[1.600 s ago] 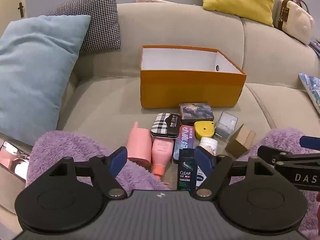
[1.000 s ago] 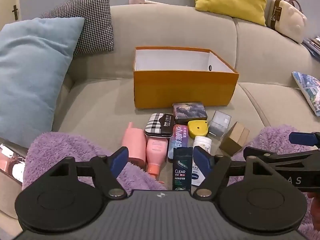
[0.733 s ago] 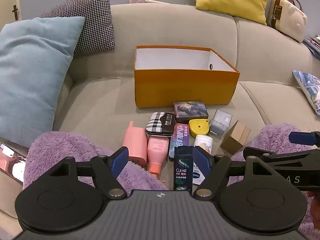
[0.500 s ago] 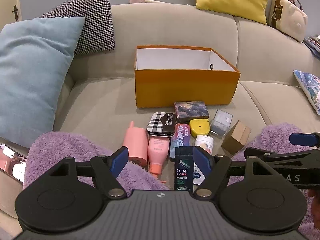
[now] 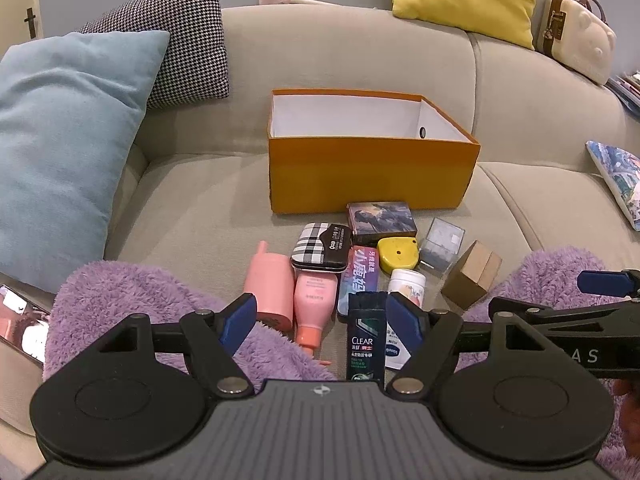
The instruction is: Organize rigid objects
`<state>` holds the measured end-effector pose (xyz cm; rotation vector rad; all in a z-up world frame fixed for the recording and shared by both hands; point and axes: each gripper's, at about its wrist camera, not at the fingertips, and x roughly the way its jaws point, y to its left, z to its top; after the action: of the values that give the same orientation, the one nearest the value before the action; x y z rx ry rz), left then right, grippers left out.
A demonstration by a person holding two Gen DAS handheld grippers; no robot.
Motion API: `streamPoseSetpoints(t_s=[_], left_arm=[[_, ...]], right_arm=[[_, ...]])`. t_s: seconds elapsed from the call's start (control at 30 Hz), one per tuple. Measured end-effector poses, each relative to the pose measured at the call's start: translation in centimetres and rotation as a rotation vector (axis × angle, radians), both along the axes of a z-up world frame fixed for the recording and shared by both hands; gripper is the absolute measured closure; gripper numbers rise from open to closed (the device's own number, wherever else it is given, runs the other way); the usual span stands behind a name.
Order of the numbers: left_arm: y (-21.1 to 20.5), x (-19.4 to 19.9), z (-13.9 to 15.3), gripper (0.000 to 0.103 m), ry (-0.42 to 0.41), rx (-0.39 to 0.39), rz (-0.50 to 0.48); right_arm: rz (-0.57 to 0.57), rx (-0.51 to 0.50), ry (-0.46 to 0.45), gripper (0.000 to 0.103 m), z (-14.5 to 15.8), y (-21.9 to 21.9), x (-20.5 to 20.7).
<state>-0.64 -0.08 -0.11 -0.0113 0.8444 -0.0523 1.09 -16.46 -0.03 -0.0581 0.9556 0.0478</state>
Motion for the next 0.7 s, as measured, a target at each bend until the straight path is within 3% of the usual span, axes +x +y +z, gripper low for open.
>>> streamPoseSetpoints(t_s=[0.7], left_arm=[[0.42, 0.08, -0.42, 0.016, 0.028, -0.026, 0.014]], right_arm=[[0.006, 0.012, 0.028, 0.001, -0.59, 0.0, 0.31]])
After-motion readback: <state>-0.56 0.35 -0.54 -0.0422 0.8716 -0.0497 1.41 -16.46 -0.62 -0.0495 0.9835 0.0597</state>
